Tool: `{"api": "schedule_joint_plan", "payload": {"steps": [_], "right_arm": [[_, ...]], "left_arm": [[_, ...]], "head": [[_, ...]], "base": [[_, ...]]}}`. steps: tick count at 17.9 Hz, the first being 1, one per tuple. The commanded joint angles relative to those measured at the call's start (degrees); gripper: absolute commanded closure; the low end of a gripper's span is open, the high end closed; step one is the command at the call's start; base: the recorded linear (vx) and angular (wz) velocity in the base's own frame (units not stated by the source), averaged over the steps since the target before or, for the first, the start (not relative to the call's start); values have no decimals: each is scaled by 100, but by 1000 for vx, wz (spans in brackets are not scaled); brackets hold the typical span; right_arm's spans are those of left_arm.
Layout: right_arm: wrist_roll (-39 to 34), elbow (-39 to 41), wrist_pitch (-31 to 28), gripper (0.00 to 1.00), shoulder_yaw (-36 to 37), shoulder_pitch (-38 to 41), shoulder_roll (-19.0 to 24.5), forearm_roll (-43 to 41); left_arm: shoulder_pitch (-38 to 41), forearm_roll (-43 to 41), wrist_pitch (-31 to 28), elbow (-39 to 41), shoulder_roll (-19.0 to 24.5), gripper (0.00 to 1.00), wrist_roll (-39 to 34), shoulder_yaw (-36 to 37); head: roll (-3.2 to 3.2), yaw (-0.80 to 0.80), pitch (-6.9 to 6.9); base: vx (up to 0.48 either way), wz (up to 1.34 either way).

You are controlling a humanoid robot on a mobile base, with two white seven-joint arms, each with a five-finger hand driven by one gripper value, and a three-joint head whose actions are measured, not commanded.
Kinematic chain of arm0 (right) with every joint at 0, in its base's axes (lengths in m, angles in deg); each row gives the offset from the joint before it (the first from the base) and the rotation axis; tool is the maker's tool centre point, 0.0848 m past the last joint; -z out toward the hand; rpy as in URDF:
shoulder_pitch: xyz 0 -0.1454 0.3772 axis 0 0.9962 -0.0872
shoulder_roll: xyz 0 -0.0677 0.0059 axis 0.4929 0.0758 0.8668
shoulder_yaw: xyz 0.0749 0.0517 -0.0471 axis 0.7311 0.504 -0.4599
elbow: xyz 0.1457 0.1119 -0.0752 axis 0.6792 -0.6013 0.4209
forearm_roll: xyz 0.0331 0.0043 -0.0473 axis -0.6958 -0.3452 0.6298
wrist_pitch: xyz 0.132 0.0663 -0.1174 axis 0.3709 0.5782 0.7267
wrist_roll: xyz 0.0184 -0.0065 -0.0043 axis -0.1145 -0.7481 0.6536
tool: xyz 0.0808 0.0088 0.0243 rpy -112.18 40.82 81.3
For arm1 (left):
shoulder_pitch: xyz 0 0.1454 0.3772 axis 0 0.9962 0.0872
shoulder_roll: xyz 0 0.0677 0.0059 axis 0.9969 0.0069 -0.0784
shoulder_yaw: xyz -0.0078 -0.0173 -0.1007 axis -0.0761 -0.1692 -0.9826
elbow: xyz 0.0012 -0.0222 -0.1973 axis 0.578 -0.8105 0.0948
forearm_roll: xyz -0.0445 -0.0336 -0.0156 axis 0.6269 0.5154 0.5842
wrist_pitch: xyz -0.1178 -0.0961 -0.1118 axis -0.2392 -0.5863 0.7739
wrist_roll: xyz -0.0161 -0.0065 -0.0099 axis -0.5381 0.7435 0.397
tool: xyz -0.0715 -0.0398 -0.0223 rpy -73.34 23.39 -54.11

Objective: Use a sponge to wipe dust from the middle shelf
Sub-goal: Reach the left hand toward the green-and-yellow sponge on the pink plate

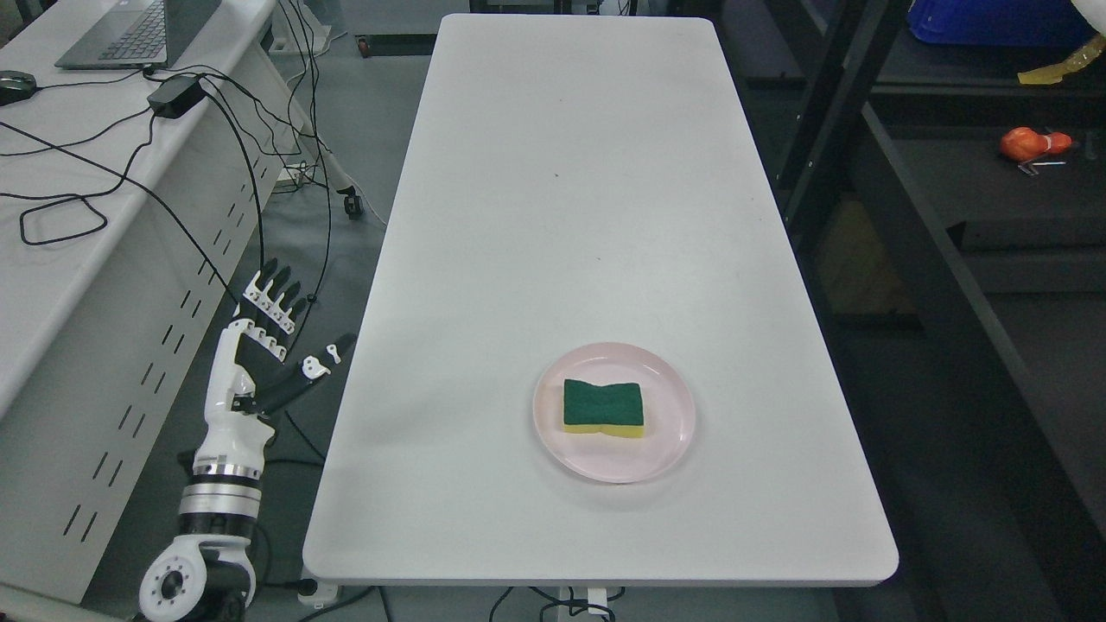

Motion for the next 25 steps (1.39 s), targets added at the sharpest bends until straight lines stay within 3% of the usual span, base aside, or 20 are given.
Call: {"api": "schedule_joint_plan", "payload": {"steps": [1, 11, 13, 17, 19, 25], "right_arm": [[4, 100, -4, 0, 2, 0, -100, 0], [4, 100, -4, 0, 2, 0, -100, 0], [4, 100, -4, 0, 2, 0, -100, 0], [4, 100, -4, 0, -7, 0, -100, 0], [4, 100, -4, 0, 2, 0, -100, 0], [4, 100, -4, 0, 2, 0, -100, 0]], "left_arm": [[37, 5, -3, 98, 100, 1, -2, -180], [-287, -179, 14, -95, 100, 2, 287, -92], [-751, -1044, 284, -437, 489, 2, 454, 74], [-1237, -2978, 1550, -764, 1273, 2, 972, 1277], [-1377, -4025, 1884, -764, 1214, 2, 1017, 1568], [-1992, -5634, 2544, -755, 1222, 3, 1499, 2806]], "head": [[0, 0, 0], [0, 0, 0], [0, 0, 0], [0, 0, 0], [0, 0, 0], [0, 0, 0]], "base": [[0, 0], [0, 0], [0, 0], [0, 0], [0, 0], [0, 0]]}}
